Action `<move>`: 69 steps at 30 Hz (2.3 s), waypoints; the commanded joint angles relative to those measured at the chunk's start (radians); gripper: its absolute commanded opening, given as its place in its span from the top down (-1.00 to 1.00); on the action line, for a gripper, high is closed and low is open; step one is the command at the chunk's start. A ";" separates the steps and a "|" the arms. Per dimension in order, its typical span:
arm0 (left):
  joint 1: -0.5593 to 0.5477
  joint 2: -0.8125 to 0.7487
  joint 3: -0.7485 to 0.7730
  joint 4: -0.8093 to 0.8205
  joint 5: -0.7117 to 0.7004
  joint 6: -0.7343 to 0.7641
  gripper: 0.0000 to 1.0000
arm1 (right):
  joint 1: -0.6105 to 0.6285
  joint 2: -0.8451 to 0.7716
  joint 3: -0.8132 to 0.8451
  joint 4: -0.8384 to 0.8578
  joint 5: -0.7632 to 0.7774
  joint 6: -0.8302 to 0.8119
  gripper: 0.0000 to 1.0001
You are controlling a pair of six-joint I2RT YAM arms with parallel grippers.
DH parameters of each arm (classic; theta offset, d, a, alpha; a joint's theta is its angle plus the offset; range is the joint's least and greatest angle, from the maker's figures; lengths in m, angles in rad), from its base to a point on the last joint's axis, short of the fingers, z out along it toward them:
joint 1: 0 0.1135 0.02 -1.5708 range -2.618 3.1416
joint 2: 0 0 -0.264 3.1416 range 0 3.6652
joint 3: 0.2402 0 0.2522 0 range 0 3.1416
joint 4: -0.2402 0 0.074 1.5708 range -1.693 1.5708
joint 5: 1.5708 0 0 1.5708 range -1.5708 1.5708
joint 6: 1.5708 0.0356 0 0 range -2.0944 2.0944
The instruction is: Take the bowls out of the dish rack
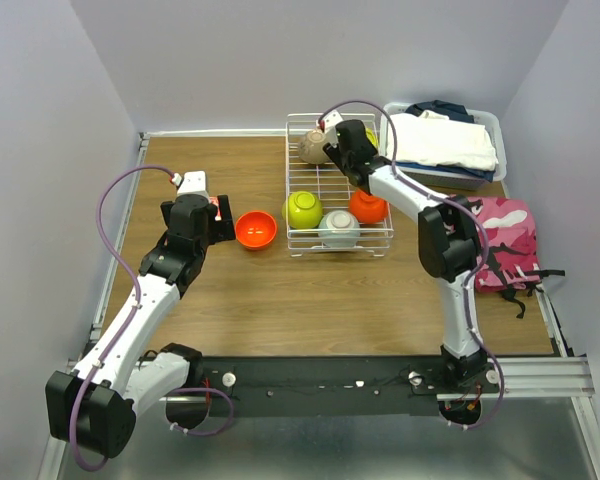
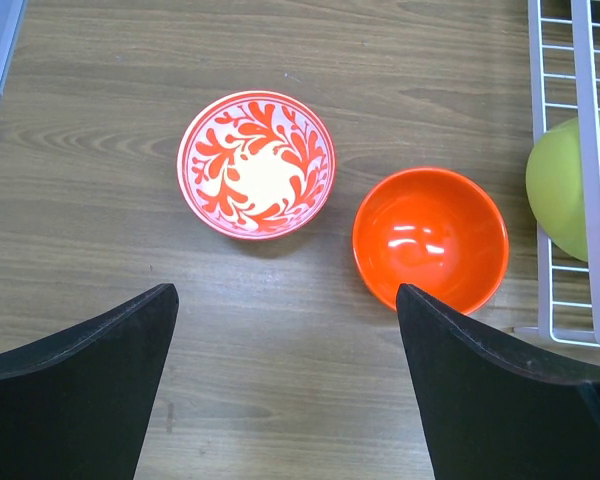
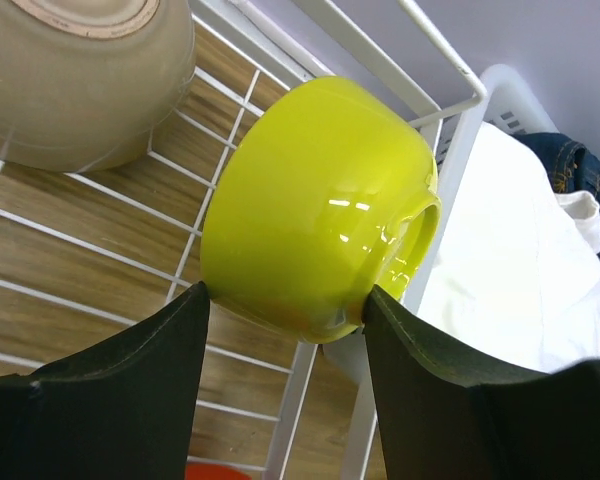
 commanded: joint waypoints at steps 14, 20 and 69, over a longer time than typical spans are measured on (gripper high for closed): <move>-0.003 -0.046 -0.007 0.033 0.104 0.008 -0.98 | -0.015 -0.341 -0.209 0.081 -0.346 0.369 -0.10; -0.003 -0.076 -0.019 0.061 0.158 0.004 -0.98 | -0.013 -0.437 -0.313 0.143 -0.501 0.484 -0.10; -0.003 -0.062 -0.002 0.036 0.181 -0.002 -0.98 | -0.016 -0.162 -0.056 -0.185 -0.409 0.267 0.97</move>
